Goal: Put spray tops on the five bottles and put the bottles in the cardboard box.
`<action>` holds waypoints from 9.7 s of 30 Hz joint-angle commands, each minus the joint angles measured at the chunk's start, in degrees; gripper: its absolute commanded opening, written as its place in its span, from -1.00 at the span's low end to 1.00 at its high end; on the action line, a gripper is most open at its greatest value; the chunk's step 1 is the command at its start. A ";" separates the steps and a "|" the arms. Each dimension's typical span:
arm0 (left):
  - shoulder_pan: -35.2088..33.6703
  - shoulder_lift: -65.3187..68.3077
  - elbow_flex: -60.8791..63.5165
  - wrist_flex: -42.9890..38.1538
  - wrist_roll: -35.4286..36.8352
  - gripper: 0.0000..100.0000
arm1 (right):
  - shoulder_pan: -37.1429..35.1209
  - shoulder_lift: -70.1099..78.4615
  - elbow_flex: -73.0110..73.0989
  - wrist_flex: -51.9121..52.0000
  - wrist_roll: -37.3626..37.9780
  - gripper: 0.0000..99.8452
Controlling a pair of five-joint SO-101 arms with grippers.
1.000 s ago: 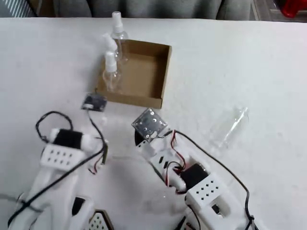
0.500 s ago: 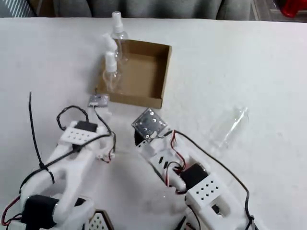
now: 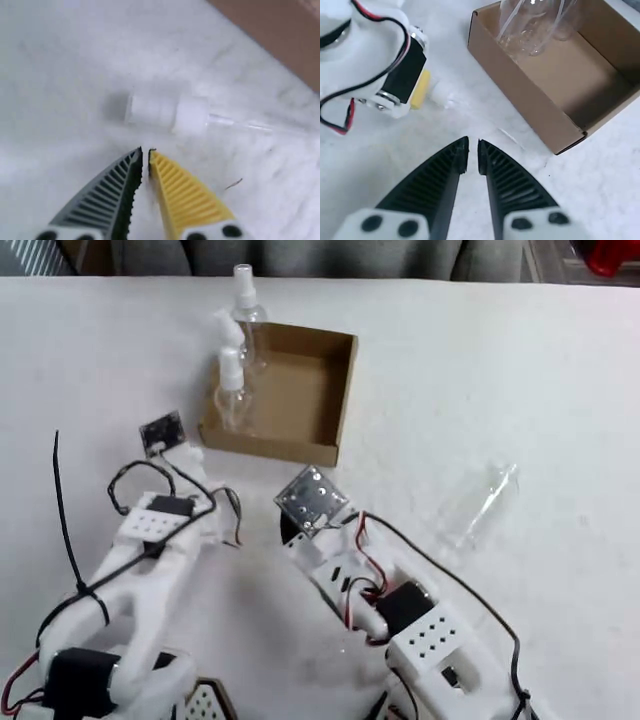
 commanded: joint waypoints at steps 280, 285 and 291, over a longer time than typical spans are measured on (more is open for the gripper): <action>53.23 -6.99 -2.99 10.37 -63.21 -0.86 | 90.86 49.71 -51.25 36.79 48.44 -0.97; 44.26 -10.07 2.37 11.96 -75.43 -0.86 | 91.74 49.80 -51.25 36.70 48.44 -0.97; 31.43 -17.98 2.11 20.84 -91.69 -0.86 | 91.65 49.80 -51.25 36.70 48.44 -0.97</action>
